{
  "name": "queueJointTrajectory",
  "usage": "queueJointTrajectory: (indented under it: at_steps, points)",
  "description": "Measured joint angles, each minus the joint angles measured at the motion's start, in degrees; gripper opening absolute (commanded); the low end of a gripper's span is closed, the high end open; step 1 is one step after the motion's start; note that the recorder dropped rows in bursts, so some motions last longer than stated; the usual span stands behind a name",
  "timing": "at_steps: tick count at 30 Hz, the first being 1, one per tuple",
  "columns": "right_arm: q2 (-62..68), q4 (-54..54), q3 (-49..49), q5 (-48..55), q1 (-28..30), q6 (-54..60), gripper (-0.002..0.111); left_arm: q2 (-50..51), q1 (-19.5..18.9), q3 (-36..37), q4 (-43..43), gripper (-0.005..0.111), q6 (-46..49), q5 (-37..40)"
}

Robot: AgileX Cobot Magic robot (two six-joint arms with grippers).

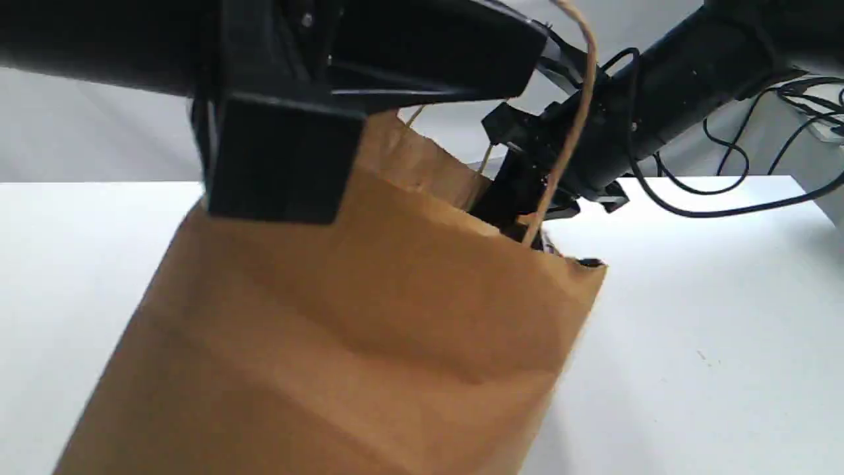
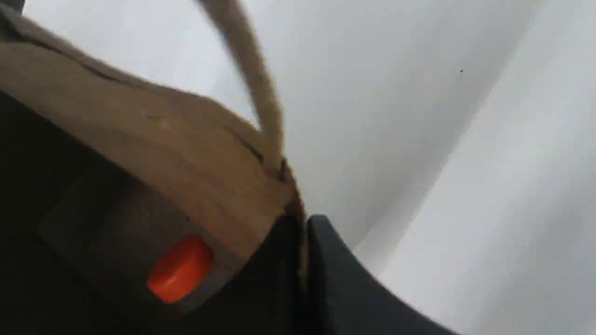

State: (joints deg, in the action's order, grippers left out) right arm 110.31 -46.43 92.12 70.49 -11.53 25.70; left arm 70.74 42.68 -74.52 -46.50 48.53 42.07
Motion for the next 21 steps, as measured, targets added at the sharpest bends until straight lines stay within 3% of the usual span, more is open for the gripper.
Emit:
queueJointTrajectory:
  at_steps: [9, 21]
  points:
    - [-0.3, 0.4, 0.7, -0.1, 0.0, 0.3, 0.0, 0.0, 0.0, 0.0, 4.8, 0.0, -4.7, 0.0]
    - [-4.5, 5.8, 10.7, -0.4, 0.0, -3.3, 0.0, 0.0, -0.6, 2.3, 8.0, 0.0, -7.5, 0.0]
